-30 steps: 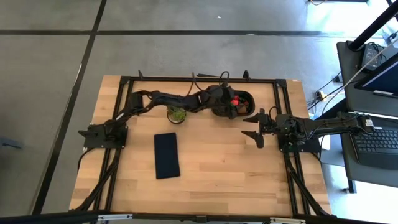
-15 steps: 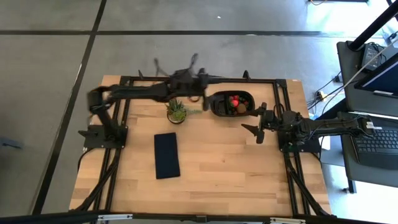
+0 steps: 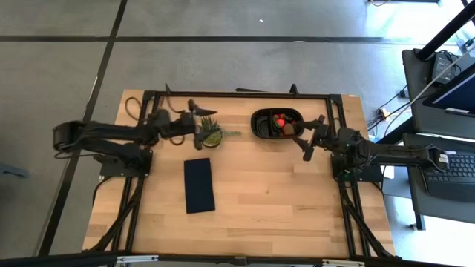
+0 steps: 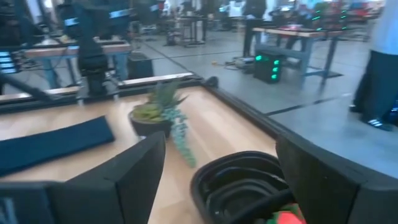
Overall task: Pick and placing Produce into tupperware
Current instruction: Return to Home Position
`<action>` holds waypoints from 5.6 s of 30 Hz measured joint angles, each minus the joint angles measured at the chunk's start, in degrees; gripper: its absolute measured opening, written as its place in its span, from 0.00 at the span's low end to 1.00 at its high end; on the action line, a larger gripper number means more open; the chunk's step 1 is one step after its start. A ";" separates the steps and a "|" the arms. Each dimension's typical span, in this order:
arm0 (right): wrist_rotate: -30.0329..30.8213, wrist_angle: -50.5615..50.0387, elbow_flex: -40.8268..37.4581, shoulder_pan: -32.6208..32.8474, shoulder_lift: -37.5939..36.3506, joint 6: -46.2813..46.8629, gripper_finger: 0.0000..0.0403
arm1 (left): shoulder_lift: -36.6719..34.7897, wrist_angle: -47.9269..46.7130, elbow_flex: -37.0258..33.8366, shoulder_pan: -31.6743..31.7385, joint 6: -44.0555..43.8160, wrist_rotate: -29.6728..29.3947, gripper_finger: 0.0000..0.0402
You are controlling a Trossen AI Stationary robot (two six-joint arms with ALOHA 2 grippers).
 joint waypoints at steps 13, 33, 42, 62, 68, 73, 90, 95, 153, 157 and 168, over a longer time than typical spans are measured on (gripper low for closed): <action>0.03 -11.64 0.00 -4.53 -13.63 1.16 0.76 | -19.31 0.53 -15.96 0.48 -3.47 -4.54 0.75; -0.04 -23.00 0.15 -4.51 -25.57 3.35 0.76 | -28.06 -14.22 -18.96 0.50 -6.63 -4.12 0.75; -0.06 -23.22 0.15 -4.51 -25.57 4.74 0.76 | -28.15 -18.85 -20.08 0.52 -7.94 -4.58 0.75; -0.06 -24.09 0.15 -4.51 -25.57 4.52 0.76 | -42.82 -30.92 -22.42 1.48 -9.79 -7.63 0.75; -0.06 -24.20 0.17 -4.51 -25.57 4.54 0.76 | -50.30 -37.81 -22.42 1.48 -9.86 -11.84 0.75; -0.04 -24.20 0.17 -4.51 -25.57 4.75 0.76 | -56.37 -43.64 -22.42 1.48 -9.89 -12.89 0.75; 0.00 -20.41 0.14 -4.48 -25.57 2.06 0.76 | -61.46 -49.82 -21.16 1.48 -9.74 -11.47 0.75; -0.01 -17.35 -1.43 -4.48 -25.60 -1.21 0.76 | -61.44 -49.82 -21.16 1.48 -9.59 -11.43 0.75; -9.68 -15.70 -5.70 -4.46 -24.98 0.31 0.76 | -61.41 -49.71 -21.13 1.46 -9.48 -11.43 0.75; -9.68 -15.70 -5.70 -4.46 -24.98 0.40 0.76 | -61.41 -49.71 -21.13 1.47 -9.48 -11.41 0.75; -9.68 -15.68 -5.70 -4.44 -24.98 0.37 0.76 | -61.41 -49.71 -21.13 1.46 -9.48 -11.42 0.75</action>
